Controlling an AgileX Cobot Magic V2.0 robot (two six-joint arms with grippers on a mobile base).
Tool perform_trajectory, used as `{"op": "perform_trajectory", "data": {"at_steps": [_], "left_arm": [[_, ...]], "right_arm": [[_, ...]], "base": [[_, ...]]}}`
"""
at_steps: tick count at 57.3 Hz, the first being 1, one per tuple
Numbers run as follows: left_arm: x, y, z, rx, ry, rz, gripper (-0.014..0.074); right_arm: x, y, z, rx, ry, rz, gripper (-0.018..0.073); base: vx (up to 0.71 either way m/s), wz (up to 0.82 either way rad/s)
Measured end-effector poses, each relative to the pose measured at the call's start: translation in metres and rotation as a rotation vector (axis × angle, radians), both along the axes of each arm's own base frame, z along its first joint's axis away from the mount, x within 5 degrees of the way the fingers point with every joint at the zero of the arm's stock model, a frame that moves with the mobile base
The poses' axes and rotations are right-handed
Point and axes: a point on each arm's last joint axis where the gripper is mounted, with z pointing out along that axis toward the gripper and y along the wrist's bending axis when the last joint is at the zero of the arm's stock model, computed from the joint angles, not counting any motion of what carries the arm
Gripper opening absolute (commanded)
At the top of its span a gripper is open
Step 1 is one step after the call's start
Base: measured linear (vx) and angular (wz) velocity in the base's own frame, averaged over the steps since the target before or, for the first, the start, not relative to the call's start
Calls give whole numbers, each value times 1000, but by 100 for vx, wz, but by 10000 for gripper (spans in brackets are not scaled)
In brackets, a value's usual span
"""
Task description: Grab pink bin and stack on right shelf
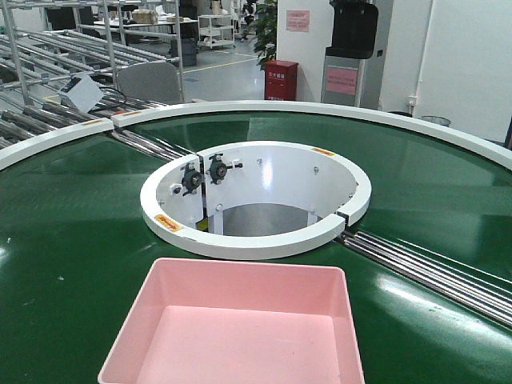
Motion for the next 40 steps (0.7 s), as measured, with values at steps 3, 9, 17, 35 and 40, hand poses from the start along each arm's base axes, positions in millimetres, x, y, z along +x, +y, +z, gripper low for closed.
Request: {"op": "perform_trajectory", "data": {"at_steps": [3, 9, 17, 35, 40], "left_arm": [[0, 0, 0, 0, 0, 0, -8], [0, 0, 0, 0, 0, 0, -8], [0, 0, 0, 0, 0, 0, -8], [0, 0, 0, 0, 0, 0, -8], [0, 0, 1, -1, -9, 0, -8]], "right_arm": [[0, 0, 0, 0, 0, 0, -11], [0, 0, 0, 0, 0, 0, -11], [0, 0, 0, 0, 0, 0, -11], [0, 0, 0, 0, 0, 0, -11], [0, 0, 0, 0, -2, 0, -11]], "base": [[0, 0], [0, 0], [0, 0], [0, 0], [0, 0]]}}
